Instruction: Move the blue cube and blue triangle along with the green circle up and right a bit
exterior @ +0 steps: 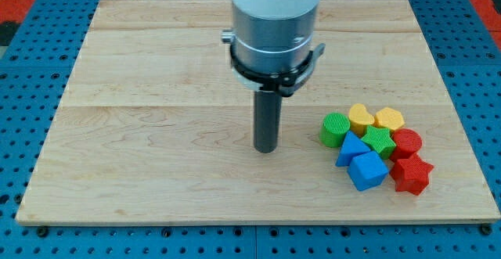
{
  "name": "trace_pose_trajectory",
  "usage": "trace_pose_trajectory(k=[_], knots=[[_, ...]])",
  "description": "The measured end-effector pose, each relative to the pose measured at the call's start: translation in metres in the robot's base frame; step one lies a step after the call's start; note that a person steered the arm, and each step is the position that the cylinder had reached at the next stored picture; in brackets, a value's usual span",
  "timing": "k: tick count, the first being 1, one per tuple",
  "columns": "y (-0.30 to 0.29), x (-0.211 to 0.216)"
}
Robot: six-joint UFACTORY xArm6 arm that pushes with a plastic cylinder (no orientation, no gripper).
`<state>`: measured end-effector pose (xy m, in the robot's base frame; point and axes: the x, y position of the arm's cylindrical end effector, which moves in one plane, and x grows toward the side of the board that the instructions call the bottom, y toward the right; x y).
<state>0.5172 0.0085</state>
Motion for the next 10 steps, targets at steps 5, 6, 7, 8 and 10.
trace_pose_trajectory(k=[5,6,7,8,10], knots=[[-0.158,0.006],[-0.158,0.006],[-0.156,0.013],[-0.154,0.05],[-0.045,0.092]])
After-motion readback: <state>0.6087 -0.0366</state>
